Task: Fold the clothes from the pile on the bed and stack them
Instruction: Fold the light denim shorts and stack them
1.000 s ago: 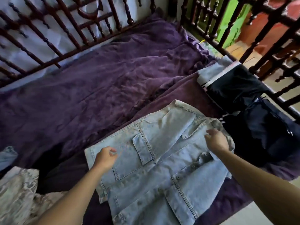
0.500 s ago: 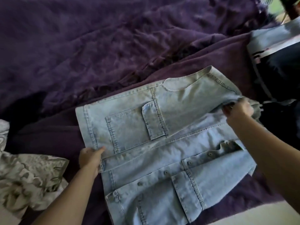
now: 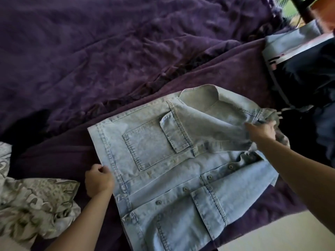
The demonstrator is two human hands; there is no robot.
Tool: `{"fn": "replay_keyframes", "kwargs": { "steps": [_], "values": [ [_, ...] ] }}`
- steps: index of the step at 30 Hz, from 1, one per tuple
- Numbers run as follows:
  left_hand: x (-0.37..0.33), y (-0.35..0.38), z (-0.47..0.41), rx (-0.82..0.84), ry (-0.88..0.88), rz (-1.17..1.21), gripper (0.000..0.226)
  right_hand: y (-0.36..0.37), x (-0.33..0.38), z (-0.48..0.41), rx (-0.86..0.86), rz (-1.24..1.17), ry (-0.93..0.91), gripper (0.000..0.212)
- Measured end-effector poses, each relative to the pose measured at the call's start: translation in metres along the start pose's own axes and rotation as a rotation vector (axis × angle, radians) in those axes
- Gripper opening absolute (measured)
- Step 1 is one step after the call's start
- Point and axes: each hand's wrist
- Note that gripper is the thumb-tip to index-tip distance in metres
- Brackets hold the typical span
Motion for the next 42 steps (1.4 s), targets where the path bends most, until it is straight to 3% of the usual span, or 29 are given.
{"fn": "replay_keyframes", "kwargs": {
  "steps": [2, 5, 7, 9, 11, 14, 17, 19, 21, 23, 26, 29, 31, 33, 36, 39, 41, 42],
  "values": [
    [0.0, 0.002, 0.004, 0.039, 0.003, 0.072, 0.018, 0.002, 0.003, 0.012, -0.127, 0.128, -0.145, 0.082],
    [0.012, 0.016, 0.02, 0.279, -0.117, 0.121, 0.03, 0.013, 0.003, 0.039, -0.232, 0.414, -0.789, 0.06],
    [0.021, 0.021, 0.028, 0.319, -0.162, 0.128, 0.026, 0.036, -0.003, 0.064, -0.083, 0.354, -1.208, 0.033],
    [0.025, 0.018, 0.027, 0.177, -0.136, 0.137, 0.022, 0.061, -0.012, 0.086, 0.07, 0.395, -1.372, 0.024],
    [0.026, 0.01, 0.022, 0.061, -0.062, 0.087, 0.022, 0.078, -0.018, 0.095, 0.242, 0.57, -1.224, 0.04],
    [0.029, 0.001, 0.016, 0.162, -0.014, -0.146, 0.021, 0.084, -0.02, 0.087, 0.403, 0.814, -0.946, 0.063],
    [0.017, -0.01, 0.012, 0.29, 0.013, -0.374, 0.025, 0.074, 0.004, 0.08, 0.495, 0.826, -0.884, 0.05],
    [0.0, -0.015, 0.003, 0.206, 0.105, -0.369, 0.033, 0.062, 0.035, 0.071, 0.37, 0.618, -0.946, 0.033],
    [-0.02, -0.015, -0.01, 0.061, 0.302, -0.341, 0.04, 0.057, 0.074, 0.056, 0.129, 0.348, -0.974, 0.022],
    [-0.04, -0.011, -0.024, -0.006, 0.532, -0.36, 0.048, 0.062, 0.116, 0.043, 0.099, 0.263, -0.886, 0.023],
    [-0.062, 0.004, -0.046, 0.039, 0.691, -0.467, 0.054, 0.087, 0.147, 0.035, 0.357, 0.455, -0.688, 0.046],
    [-0.063, 0.014, -0.072, 0.128, 0.622, -0.542, 0.059, 0.1, 0.147, 0.034, 0.467, 0.728, -0.711, 0.062],
    [-0.057, 0.017, -0.085, 0.161, 0.614, -0.586, 0.065, 0.098, 0.148, 0.031, 0.597, 0.649, -0.649, 0.057],
    [-0.055, 0.021, -0.092, 0.18, 0.628, -0.626, 0.069, 0.092, 0.16, 0.028, 0.729, 0.413, -0.537, 0.049],
    [-0.057, 0.029, -0.094, 0.189, 0.618, -0.653, 0.073, 0.095, 0.195, 0.033, 0.866, 0.257, -0.477, 0.059],
    [-0.055, 0.033, -0.1, 0.137, 0.662, -0.662, 0.072, 0.119, 0.226, 0.035, 0.708, 0.203, -0.644, 0.027],
    [-0.05, 0.037, -0.108, 0.088, 0.712, -0.641, 0.064, 0.137, 0.237, 0.027, 0.51, 0.093, -0.7, 0.025],
    [-0.047, 0.039, -0.113, 0.068, 0.733, -0.643, 0.061, 0.147, 0.236, 0.02, 0.389, 0.148, -0.745, 0.028]
  ]
}}
Point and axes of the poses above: each hand's wrist, its own z-axis away from the middle knuckle, its own y-axis out of the palm, x = y × z, and after that the axes turned 2 degrees about x, right-handed
